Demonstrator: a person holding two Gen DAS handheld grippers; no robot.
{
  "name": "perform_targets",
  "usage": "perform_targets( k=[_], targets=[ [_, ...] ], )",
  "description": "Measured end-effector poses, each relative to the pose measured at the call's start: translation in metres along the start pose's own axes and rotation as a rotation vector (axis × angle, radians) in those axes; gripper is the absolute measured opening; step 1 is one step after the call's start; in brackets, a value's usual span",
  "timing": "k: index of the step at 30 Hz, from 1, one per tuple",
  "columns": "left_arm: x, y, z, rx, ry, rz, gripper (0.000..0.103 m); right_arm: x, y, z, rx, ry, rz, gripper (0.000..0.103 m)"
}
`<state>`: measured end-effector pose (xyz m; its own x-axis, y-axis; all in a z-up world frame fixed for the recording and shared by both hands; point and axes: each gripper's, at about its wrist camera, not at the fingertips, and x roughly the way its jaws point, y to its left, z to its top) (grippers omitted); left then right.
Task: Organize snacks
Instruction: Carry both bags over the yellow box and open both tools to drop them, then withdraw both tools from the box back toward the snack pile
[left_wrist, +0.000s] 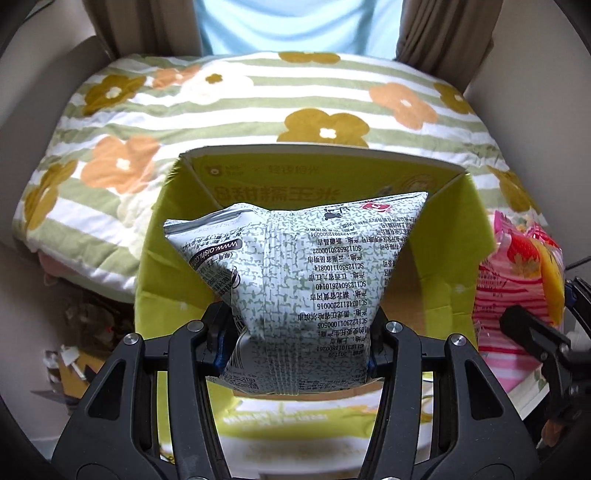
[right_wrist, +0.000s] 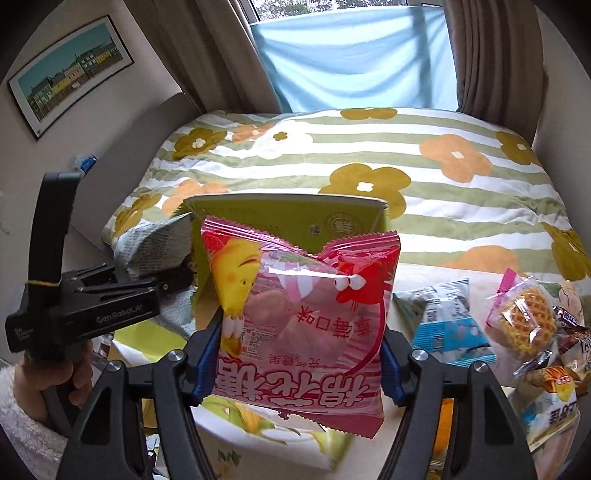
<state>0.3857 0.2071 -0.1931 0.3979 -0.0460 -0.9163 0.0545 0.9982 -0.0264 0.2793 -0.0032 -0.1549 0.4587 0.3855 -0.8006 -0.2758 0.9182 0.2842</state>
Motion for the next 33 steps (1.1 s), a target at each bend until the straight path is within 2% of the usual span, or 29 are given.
perform_targets(
  k=[5, 7, 8, 9, 11, 18, 26, 27, 29, 33],
  targets=[
    [0.039, 0.009, 0.013, 0.049, 0.058, -0.028, 0.048, 0.025, 0.009, -0.003, 0.02, 0.042, -0.052, 0.066],
    [0.049, 0.01, 0.016, 0.062, 0.072, -0.027, 0.052, 0.032, 0.01, -0.003, 0.033, 0.059, -0.064, 0.066],
    [0.054, 0.011, 0.018, 0.066, 0.079, -0.025, 0.063, 0.035, 0.01, -0.004, 0.039, 0.068, -0.071, 0.066],
    [0.057, 0.012, 0.019, 0.068, 0.083, -0.024, 0.083, 0.037, 0.01, -0.004, 0.041, 0.074, -0.076, 0.066],
    [0.057, 0.013, 0.02, 0.068, 0.069, -0.036, 0.103, 0.042, 0.012, -0.005, 0.033, 0.084, -0.087, 0.066],
    [0.033, 0.019, 0.019, 0.094, 0.014, -0.012, 0.103, 0.061, 0.013, -0.012, -0.039, 0.135, -0.126, 0.066],
    [0.01, 0.028, 0.013, 0.064, -0.021, -0.027, 0.103, 0.079, 0.023, -0.011, -0.076, 0.177, -0.073, 0.068],
    [0.008, 0.029, 0.012, 0.058, -0.023, -0.031, 0.103, 0.082, 0.023, -0.012, -0.075, 0.193, -0.074, 0.071],
    [0.005, 0.032, 0.008, 0.047, -0.028, -0.029, 0.103, 0.086, 0.021, -0.014, -0.077, 0.196, -0.086, 0.103],
    [-0.002, 0.038, 0.0, 0.024, -0.034, -0.021, 0.103, 0.082, 0.02, -0.02, -0.073, 0.183, -0.065, 0.103]
  ],
)
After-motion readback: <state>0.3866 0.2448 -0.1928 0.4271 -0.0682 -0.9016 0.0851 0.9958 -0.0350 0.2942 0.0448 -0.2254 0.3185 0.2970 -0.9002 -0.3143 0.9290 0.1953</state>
